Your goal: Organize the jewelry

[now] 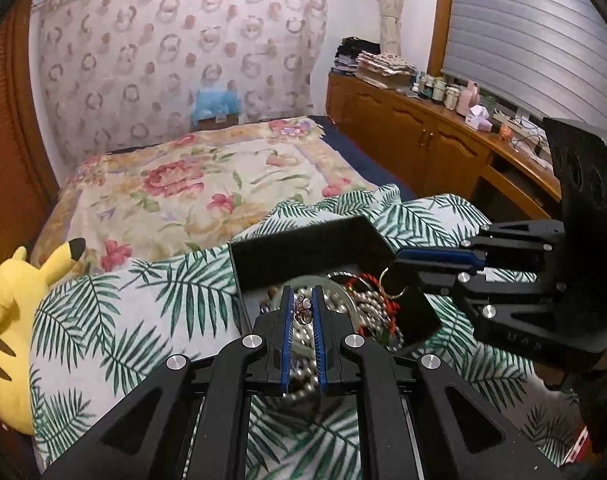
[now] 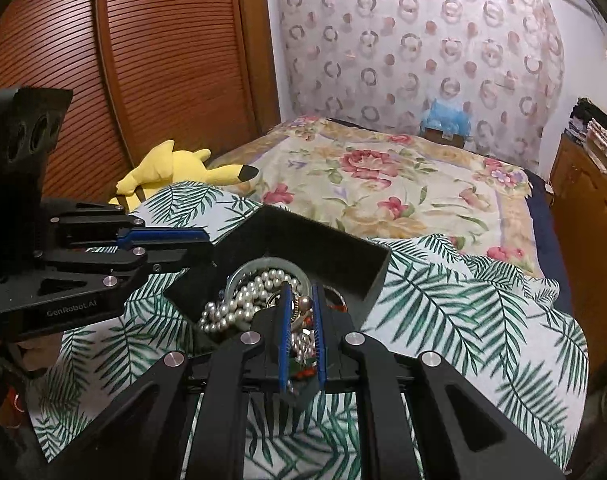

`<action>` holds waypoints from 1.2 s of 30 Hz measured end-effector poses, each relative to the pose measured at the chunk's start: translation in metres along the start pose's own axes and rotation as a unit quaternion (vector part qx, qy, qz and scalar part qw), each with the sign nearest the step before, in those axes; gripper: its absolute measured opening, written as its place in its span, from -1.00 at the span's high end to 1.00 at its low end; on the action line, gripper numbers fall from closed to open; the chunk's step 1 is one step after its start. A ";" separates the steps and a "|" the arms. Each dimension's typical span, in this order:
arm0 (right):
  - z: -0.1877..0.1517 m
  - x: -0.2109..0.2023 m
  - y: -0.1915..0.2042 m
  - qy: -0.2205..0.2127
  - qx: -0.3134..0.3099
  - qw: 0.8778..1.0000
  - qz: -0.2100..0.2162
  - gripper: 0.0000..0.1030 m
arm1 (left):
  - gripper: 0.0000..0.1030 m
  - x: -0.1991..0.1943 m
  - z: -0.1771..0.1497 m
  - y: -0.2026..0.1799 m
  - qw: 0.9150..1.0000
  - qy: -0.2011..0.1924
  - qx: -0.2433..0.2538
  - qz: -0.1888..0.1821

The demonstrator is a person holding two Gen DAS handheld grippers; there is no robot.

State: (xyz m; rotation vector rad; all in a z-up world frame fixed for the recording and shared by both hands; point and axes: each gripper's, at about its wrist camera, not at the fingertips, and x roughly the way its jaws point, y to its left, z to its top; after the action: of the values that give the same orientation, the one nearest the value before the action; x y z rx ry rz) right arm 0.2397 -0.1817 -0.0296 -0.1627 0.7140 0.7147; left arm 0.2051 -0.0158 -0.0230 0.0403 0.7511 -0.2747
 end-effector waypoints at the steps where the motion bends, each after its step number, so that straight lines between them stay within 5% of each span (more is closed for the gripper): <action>1: 0.001 0.002 0.000 0.001 0.001 1.000 0.001 0.77 | 0.84 0.002 0.001 0.001 1.000 0.000 0.000 0.001; 16: -0.005 0.009 -0.002 0.008 0.005 1.000 -0.001 0.75 | 0.84 0.026 0.019 0.014 1.000 0.009 -0.009 0.014; 20: -0.007 0.007 -0.003 0.002 0.008 1.000 -0.002 0.44 | 0.84 0.026 0.018 0.014 1.000 0.010 -0.011 0.016; 29: -0.018 -0.008 0.000 -0.003 0.013 1.000 -0.011 0.44 | 0.83 0.023 0.013 0.014 0.999 0.007 -0.016 0.030; 33: -0.025 -0.019 0.003 -0.009 0.019 1.000 -0.017 0.44 | 0.33 0.015 0.011 0.012 0.999 0.003 -0.021 0.039; 36: -0.032 -0.029 0.004 -0.014 0.025 0.999 -0.024 0.44 | 0.14 0.008 0.006 0.008 0.999 0.002 -0.020 0.044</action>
State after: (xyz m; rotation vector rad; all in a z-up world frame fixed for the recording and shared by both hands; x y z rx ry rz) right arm 0.2046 -0.2064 -0.0341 -0.1233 0.6987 0.6519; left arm 0.2170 -0.0108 -0.0246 0.0360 0.7556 -0.1757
